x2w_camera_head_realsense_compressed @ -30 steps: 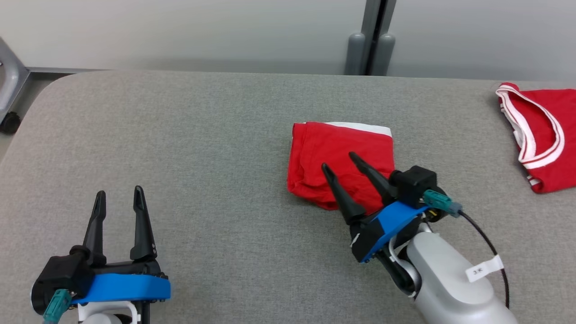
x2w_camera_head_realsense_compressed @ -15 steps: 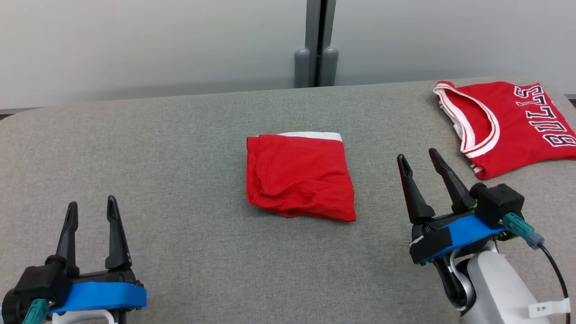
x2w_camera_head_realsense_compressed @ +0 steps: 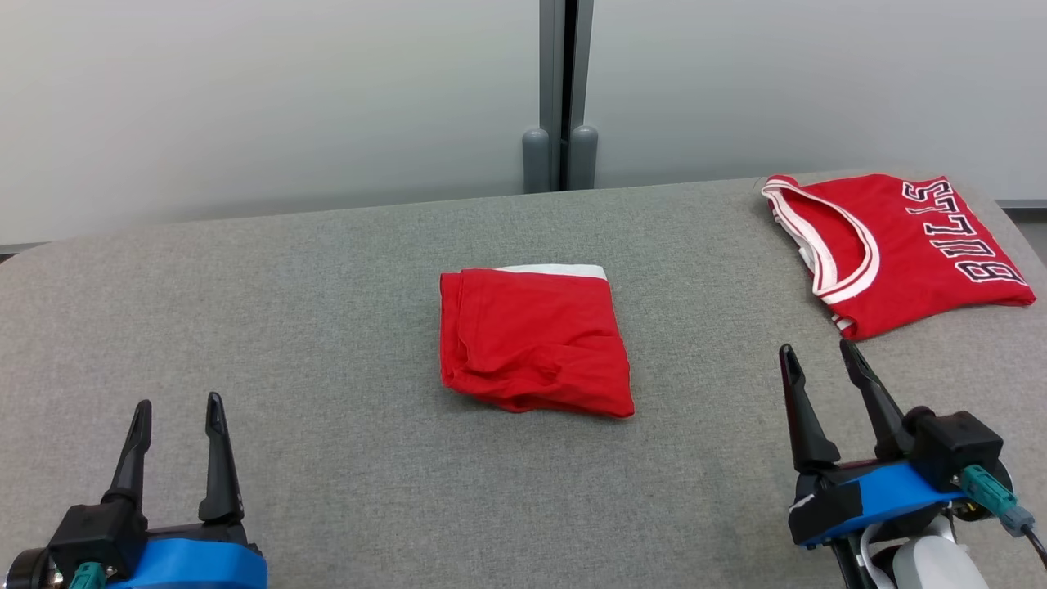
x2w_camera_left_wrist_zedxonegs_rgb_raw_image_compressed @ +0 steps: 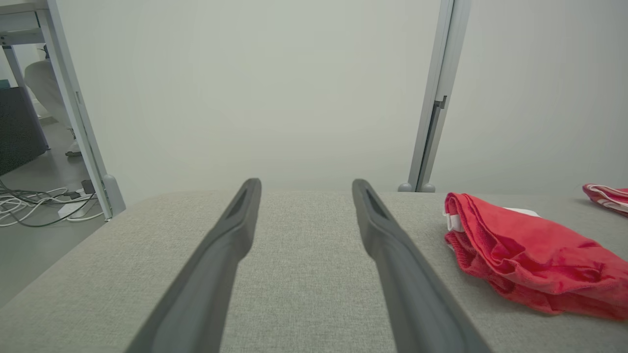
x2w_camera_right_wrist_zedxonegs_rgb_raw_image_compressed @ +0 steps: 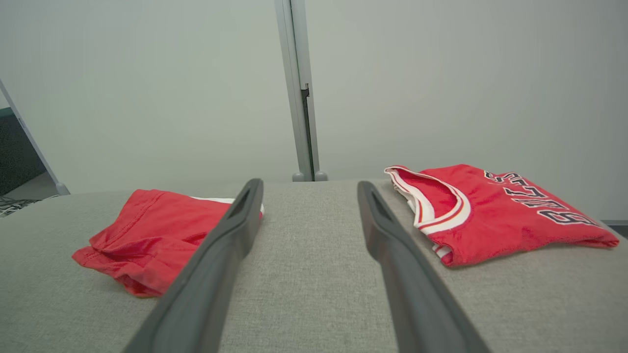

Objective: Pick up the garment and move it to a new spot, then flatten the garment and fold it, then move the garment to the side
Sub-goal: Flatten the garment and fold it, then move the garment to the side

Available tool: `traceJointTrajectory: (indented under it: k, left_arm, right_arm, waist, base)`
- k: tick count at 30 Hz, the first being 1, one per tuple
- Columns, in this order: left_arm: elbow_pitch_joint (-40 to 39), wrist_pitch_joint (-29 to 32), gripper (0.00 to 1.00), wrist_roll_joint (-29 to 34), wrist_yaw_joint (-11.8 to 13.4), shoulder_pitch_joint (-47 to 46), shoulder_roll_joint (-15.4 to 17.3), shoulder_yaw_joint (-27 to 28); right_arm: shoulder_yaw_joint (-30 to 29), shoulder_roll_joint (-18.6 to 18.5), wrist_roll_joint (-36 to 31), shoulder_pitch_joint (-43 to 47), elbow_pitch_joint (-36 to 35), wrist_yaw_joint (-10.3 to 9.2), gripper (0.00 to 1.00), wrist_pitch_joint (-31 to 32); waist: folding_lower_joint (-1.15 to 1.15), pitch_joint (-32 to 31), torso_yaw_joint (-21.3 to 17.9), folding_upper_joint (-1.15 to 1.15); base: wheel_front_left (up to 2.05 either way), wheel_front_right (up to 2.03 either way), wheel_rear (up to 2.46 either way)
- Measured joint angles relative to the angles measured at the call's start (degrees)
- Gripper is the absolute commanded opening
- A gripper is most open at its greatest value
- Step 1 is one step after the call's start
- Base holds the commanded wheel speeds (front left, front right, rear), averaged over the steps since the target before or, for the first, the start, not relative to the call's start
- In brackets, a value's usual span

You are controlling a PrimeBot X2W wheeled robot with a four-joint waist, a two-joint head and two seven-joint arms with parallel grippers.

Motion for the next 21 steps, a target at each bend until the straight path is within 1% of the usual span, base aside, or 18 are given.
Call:
traceJointTrajectory:
  k: [9,21]
  left_arm:
    - [-2.0,1.5,1.0,0.6,0.2,2.4,0.6,-1.5]
    - [-2.7,2.5,1.0,0.0,0.7,2.9,0.8,-1.9]
  right_arm:
    - [-3.0,0.8,-2.2,3.1,-2.8,0.0,1.0,2.7]
    - [-3.0,1.0,-1.4,3.8,-3.4,0.0,1.0,4.0]
  waist:
    - [0.01,-0.7,1.2,0.0]
    - [0.0,-0.8,2.2,0.0]
  base:
    - [0.0,0.0,0.0]
    - [0.0,0.0,0.0]
